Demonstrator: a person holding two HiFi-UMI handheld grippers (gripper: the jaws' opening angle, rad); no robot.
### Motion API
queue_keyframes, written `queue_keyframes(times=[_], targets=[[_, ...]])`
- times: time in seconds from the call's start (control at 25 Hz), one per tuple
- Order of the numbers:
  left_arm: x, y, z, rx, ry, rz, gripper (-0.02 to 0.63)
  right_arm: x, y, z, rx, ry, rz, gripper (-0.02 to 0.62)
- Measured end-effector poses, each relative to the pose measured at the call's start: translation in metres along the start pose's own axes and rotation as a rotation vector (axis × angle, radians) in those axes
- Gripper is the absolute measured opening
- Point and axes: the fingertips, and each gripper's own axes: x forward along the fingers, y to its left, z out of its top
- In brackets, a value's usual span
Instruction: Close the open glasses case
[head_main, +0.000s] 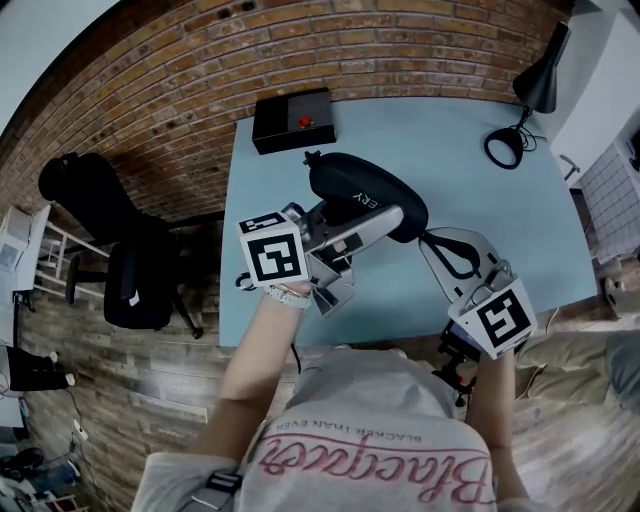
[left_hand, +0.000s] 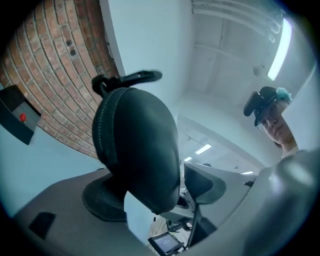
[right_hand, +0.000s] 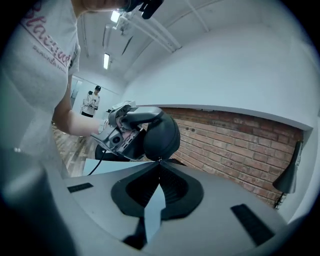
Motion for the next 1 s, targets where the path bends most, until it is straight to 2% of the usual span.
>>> queue_keyframes(times=[0.16,0.24,0.32,0.36,0.4,0.48,0.64,0.72,0.84,0.92,1.0], targets=[[0.003,-0.009,-0.005,-0.018,-0.005,-0.081,0.362,-0.013,-0.005,0.011,-0.004,-0.067,0.045,0.018],[0.004,-0.009,-0.003,-0.022,-0.044,-0.093,0.362,-0.017,-0.003,0.015,0.019,-0.096,0.079,0.018],[0.004,-0.009,0.002,-0.017,-0.097,-0.111,0.36,-0.016,-0.002,0.013,0.006,-0.081,0.088,0.018],[0.003,-0.009,0.004,-0.018,-0.117,-0.114,0.355,-0.015,-0.003,0.009,-0.015,-0.06,0.077,0.018],[0.003,-0.007,0.005,-0.026,-0.13,-0.105,0.287,-0.014,-0.006,0.005,-0.035,-0.038,0.054,0.018],[0.004,0.001,0.006,-0.062,-0.152,-0.056,0.275,-0.011,-0.016,-0.001,-0.066,0.0,-0.018,0.019],[0.007,0.021,0.008,-0.275,-0.259,0.062,0.262,-0.002,-0.029,-0.01,-0.085,0.073,-0.172,0.018],[0.005,0.03,0.006,-0.335,-0.281,0.126,0.259,0.002,-0.027,-0.017,-0.055,0.104,-0.205,0.02],[0.001,0.039,0.002,-0.368,-0.294,0.197,0.255,0.007,-0.017,-0.025,0.023,0.119,-0.187,0.02],[0.0,0.043,0.002,-0.372,-0.305,0.217,0.252,0.011,-0.012,-0.027,0.058,0.114,-0.17,0.02],[0.0,0.045,0.002,-0.354,-0.296,0.227,0.25,0.013,-0.011,-0.028,0.09,0.105,-0.188,0.018]])
